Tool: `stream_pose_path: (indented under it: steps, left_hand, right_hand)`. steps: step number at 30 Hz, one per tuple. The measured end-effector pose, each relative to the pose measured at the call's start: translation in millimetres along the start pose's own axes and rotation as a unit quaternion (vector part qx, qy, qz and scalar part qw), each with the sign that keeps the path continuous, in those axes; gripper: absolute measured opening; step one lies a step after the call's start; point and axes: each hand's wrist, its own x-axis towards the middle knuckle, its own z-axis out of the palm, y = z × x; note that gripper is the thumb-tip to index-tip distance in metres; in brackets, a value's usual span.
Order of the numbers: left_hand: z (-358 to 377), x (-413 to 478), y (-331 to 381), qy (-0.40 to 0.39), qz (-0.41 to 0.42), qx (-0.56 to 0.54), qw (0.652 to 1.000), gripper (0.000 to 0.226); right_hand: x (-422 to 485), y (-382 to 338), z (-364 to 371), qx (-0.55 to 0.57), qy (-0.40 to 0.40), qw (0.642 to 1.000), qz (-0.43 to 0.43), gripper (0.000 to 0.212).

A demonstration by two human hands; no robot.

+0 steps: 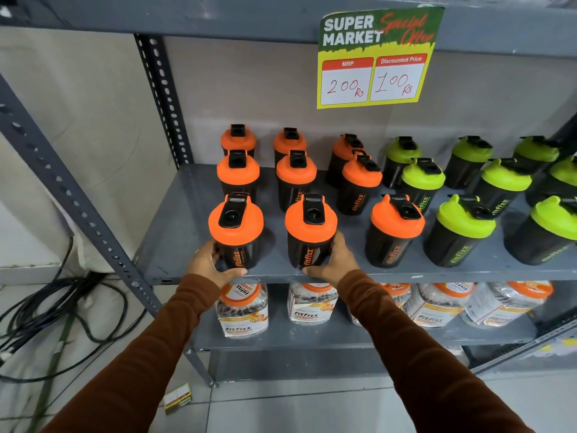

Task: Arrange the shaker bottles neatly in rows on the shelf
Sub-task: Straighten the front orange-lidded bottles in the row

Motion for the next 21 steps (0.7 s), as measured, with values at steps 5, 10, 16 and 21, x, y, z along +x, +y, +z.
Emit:
stream_pose_path:
  steps: [5,10,16,21]
  left_hand:
    - [-0.1,0.4,-0.3,0.002,0.000,-0.002,1.000,0.066]
    - [0.4,-0.2,-0.2,-0.002,0.007,-0.001,1.000,0.068]
    - [3.7,-2.0,-0.8,0.001,0.019,-0.009,1.000,0.071]
    - [4.8,-6.3,-3.2,0.016,0.030,-0.003,0.999,0.073]
  right_hand:
    - [0.0,0.7,-0.6,-0.007,-0.005,1.000,-0.006,0.096]
    - [-1.0,0.2,-1.2,0.001,-0.002,1.000,-0.010,0.094]
    - [-0.9,1.6,-1.7,0.015,-0.007,1.000,-0.012,0.100]
    - [-3.5,4.0,-2.6,0.028,-0.019,0.999,-0.003,0.103]
